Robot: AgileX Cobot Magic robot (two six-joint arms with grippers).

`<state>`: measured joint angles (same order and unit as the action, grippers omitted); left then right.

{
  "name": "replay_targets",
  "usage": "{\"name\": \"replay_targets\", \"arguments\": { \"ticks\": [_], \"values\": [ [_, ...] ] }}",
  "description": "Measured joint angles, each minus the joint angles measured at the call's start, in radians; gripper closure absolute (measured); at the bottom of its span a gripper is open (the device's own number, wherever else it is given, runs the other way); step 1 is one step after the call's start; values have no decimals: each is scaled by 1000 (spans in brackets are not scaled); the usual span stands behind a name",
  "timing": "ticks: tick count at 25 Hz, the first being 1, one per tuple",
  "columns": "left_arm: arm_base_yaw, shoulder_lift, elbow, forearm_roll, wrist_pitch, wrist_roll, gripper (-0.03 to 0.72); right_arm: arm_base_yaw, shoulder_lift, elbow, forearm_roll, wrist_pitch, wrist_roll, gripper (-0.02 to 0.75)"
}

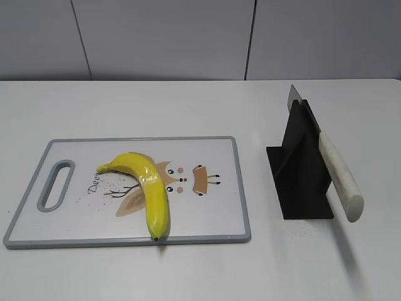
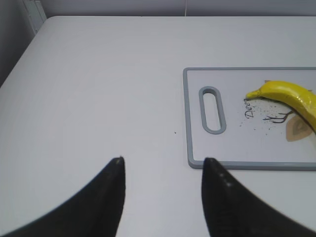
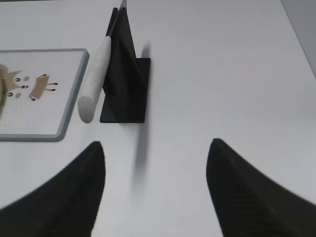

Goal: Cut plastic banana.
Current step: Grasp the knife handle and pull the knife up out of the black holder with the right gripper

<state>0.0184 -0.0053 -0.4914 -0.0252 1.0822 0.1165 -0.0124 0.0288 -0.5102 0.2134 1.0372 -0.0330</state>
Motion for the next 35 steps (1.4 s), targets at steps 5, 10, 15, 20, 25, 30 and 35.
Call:
{"name": "replay_targets", "arguments": {
  "ticks": [5, 10, 15, 20, 25, 30, 35],
  "values": [
    [0, 0, 0, 0, 0, 0, 199, 0, 164, -57, 34, -19, 4, 282],
    [0, 0, 0, 0, 0, 0, 199, 0, 377, -130, 49, 3, 3, 288],
    [0, 0, 0, 0, 0, 0, 199, 9, 558, -204, 63, 38, 5, 272],
    [0, 0, 0, 0, 0, 0, 199, 115, 710, -265, 64, 34, 68, 176],
    [0, 0, 0, 0, 0, 0, 199, 244, 887, -362, 51, 42, 108, 155],
    [0, 0, 0, 0, 0, 0, 199, 299, 1103, -478, 46, 84, 113, 155],
    [0, 0, 0, 3, 0, 0, 199, 302, 1313, -574, 43, 130, 113, 155]
  ]
}}
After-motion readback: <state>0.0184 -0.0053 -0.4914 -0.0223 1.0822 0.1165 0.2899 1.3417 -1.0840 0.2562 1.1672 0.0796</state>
